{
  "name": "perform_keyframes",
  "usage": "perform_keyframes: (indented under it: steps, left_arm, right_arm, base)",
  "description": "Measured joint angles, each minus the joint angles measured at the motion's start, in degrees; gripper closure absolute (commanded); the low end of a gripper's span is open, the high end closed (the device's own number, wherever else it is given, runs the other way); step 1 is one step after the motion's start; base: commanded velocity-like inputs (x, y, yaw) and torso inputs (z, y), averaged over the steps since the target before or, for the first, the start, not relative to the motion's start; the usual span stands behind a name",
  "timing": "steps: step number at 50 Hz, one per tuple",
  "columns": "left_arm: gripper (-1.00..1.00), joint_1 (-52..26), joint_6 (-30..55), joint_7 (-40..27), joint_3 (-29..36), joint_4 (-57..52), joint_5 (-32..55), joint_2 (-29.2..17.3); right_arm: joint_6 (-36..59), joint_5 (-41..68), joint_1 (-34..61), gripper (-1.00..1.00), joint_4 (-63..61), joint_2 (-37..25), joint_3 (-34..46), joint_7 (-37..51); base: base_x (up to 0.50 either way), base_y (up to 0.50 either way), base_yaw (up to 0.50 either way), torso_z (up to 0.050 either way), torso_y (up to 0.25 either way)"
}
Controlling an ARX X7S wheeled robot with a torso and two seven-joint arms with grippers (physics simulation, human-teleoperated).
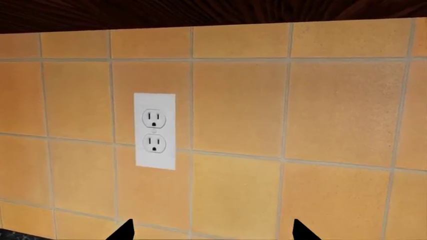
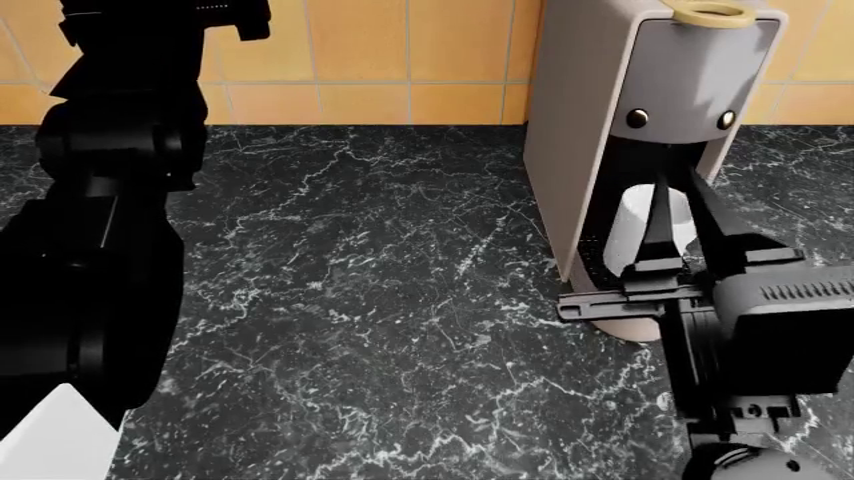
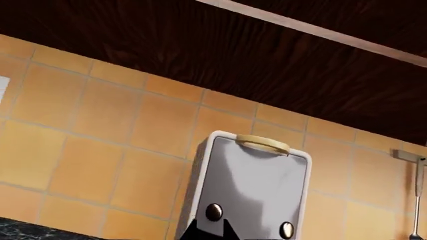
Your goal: Pick the mug from the cabinet, place it under the coffee machine dispenser, and press the start button.
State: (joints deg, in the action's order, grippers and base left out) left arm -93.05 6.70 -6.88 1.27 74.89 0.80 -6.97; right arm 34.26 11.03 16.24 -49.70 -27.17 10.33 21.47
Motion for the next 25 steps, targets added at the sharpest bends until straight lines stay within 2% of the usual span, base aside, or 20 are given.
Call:
perform_keyframes:
  steps: [13, 25]
  left_arm:
    - [-1.00, 0.09, 0.00, -0.04, 0.01, 0.00, 0.04, 0.07]
    - [-1.00, 0.30, -0.05, -0.04, 0.01, 0.00, 0.08, 0.10]
  right_arm:
    - [6.62, -6.72, 8.62, 1.00, -2.94, -2.84, 10.24, -1.40]
    - [7.56, -8.00, 14.52, 1.00, 3.55, -2.38, 12.70, -2.62]
  base:
    - [0.00, 0.00, 0.00, 0.000, 0.000]
    - [0.00, 0.00, 0.00, 0.000, 0.000]
